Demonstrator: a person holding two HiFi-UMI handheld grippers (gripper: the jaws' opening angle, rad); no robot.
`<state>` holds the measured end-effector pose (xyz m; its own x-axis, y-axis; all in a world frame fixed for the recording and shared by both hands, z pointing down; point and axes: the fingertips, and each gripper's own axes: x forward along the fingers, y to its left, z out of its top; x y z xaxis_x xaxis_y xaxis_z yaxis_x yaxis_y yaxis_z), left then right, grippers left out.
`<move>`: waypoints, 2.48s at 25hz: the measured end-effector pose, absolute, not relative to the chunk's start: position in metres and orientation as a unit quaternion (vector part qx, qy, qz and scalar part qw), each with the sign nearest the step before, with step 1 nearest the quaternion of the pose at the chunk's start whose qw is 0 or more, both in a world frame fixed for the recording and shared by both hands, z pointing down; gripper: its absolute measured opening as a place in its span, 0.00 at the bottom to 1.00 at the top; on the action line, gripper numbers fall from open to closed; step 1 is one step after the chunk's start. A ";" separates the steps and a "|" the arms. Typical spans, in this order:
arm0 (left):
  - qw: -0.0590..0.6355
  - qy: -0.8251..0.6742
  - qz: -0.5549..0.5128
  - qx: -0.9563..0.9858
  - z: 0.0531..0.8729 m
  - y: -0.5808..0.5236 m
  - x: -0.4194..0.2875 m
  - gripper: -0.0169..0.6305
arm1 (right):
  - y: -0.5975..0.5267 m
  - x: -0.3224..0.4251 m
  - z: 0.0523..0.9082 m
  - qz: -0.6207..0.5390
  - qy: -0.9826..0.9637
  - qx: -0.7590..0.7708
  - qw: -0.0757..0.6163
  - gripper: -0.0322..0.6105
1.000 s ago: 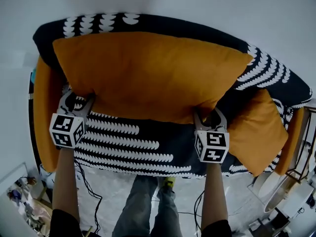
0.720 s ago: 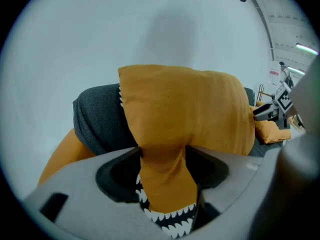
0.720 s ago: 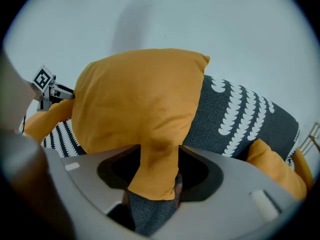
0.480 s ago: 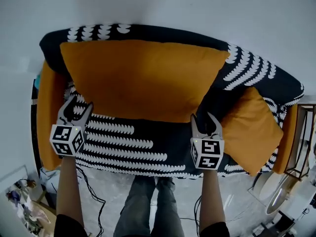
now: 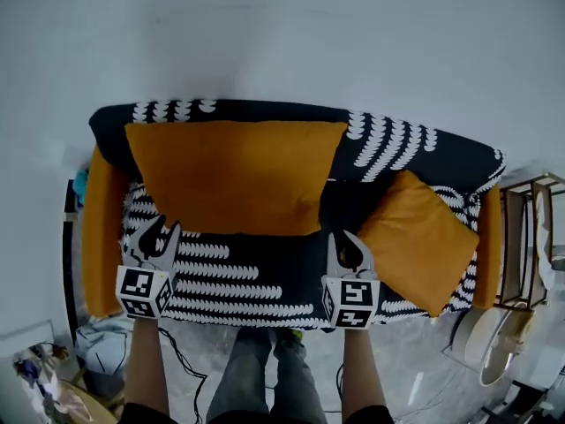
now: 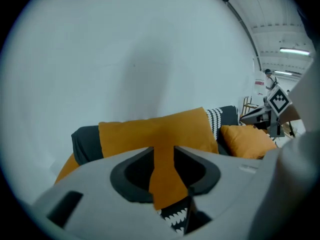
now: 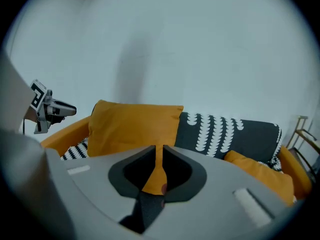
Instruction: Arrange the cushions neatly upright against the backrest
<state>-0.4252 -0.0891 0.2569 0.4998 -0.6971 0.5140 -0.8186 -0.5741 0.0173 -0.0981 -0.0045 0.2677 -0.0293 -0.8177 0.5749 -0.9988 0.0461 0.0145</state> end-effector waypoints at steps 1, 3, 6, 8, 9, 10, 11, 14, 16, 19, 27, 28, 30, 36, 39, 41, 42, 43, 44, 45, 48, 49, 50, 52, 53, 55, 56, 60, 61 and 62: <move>0.125 -0.437 0.230 0.860 0.245 -0.084 -0.417 0.20 | 0.002 -0.096 0.255 0.201 -0.686 0.665 0.217 0.13; 0.116 -0.425 0.225 0.869 0.223 -0.074 -0.402 0.16 | 0.013 -0.091 0.230 0.196 -0.682 0.675 0.204 0.10; 0.107 -0.410 0.212 0.881 0.191 -0.064 -0.379 0.10 | 0.028 -0.081 0.194 0.192 -0.673 0.690 0.186 0.07; 0.106 -0.396 0.200 0.890 0.173 -0.058 -0.362 0.06 | 0.041 -0.076 0.175 0.192 -0.666 0.699 0.173 0.07; 0.106 -0.387 0.197 0.895 0.166 -0.053 -0.353 0.04 | 0.049 -0.075 0.166 0.192 -0.663 0.703 0.170 0.07; 0.106 -0.377 0.195 0.899 0.160 -0.049 -0.344 0.02 | 0.057 -0.073 0.160 0.193 -0.659 0.708 0.168 0.07; 0.105 -0.366 0.193 0.904 0.155 -0.045 -0.334 0.02 | 0.065 -0.071 0.154 0.195 -0.653 0.712 0.166 0.07; 0.106 -0.337 0.187 0.917 0.136 -0.035 -0.312 0.02 | 0.084 -0.064 0.139 0.207 -0.636 0.727 0.152 0.07; 0.109 -0.322 0.179 0.923 0.124 -0.029 -0.299 0.02 | 0.094 -0.058 0.127 0.208 -0.626 0.737 0.145 0.07; 0.109 -0.302 0.172 0.931 0.107 -0.017 -0.280 0.02 | 0.107 -0.050 0.106 0.203 -0.613 0.752 0.133 0.07; 0.082 -0.217 0.158 0.960 0.071 0.018 -0.205 0.02 | 0.152 -0.007 0.055 0.167 -0.570 0.796 0.115 0.07; 0.078 -0.203 0.157 0.963 0.066 0.023 -0.194 0.02 | 0.159 -0.001 0.050 0.164 -0.562 0.803 0.113 0.07; 0.075 -0.178 0.153 0.969 0.058 0.032 -0.174 0.02 | 0.171 0.010 0.040 0.160 -0.547 0.814 0.113 0.07; 0.062 -0.105 0.140 0.983 0.043 0.063 -0.111 0.02 | 0.214 0.046 0.016 0.142 -0.502 0.846 0.113 0.07; 0.061 -0.070 0.137 0.986 0.042 0.086 -0.081 0.02 | 0.243 0.064 0.009 0.133 -0.478 0.861 0.113 0.07; 0.058 -0.050 0.140 0.987 0.043 0.102 -0.063 0.02 | 0.261 0.077 0.009 0.133 -0.464 0.869 0.110 0.07; 0.057 -0.041 0.142 0.987 0.044 0.110 -0.054 0.02 | 0.271 0.085 0.011 0.137 -0.456 0.873 0.110 0.07; 0.057 -0.032 0.144 0.987 0.046 0.119 -0.045 0.02 | 0.280 0.092 0.014 0.141 -0.448 0.876 0.111 0.07; 0.057 -0.025 0.147 0.987 0.049 0.126 -0.036 0.02 | 0.289 0.099 0.018 0.146 -0.442 0.878 0.111 0.07; 0.058 -0.018 0.150 0.987 0.051 0.133 -0.028 0.03 | 0.296 0.106 0.021 0.150 -0.436 0.880 0.111 0.07; 0.057 -0.009 0.159 0.986 0.059 0.149 -0.002 0.02 | 0.316 0.133 0.029 0.157 -0.427 0.884 0.108 0.07; 0.056 -0.009 0.162 0.985 0.062 0.154 0.009 0.02 | 0.322 0.145 0.031 0.159 -0.425 0.885 0.105 0.07; 0.055 -0.011 0.165 0.985 0.064 0.159 0.021 0.02 | 0.329 0.158 0.034 0.161 -0.425 0.885 0.103 0.07; 0.055 -0.019 0.171 0.983 0.069 0.167 0.045 0.02 | 0.339 0.187 0.040 0.163 -0.429 0.883 0.099 0.07; 0.057 -0.024 0.174 0.983 0.071 0.171 0.058 0.02 | 0.343 0.202 0.043 0.164 -0.433 0.881 0.099 0.07; 0.069 -0.038 0.176 0.981 0.074 0.177 0.084 0.03 | 0.352 0.235 0.048 0.169 -0.440 0.876 0.099 0.07; 0.076 -0.047 0.177 0.980 0.076 0.179 0.098 0.03 | 0.357 0.253 0.050 0.171 -0.444 0.874 0.099 0.07; 0.083 -0.084 0.189 0.975 0.092 0.184 0.152 0.02 | 0.374 0.325 0.071 0.184 -0.459 0.864 0.097 0.07; 0.083 -0.093 0.193 0.973 0.095 0.186 0.164 0.03 | 0.377 0.342 0.076 0.186 -0.464 0.860 0.101 0.07; 0.084 -0.101 0.197 0.971 0.096 0.187 0.176 0.02 | 0.381 0.358 0.080 0.185 -0.469 0.857 0.109 0.07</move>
<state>0.1759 0.1872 0.0965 0.9015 -0.1639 0.4005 -0.2299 -0.9655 0.1226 0.3579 0.3806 0.0798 0.4922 -0.7630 0.4190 -0.8435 -0.5370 0.0130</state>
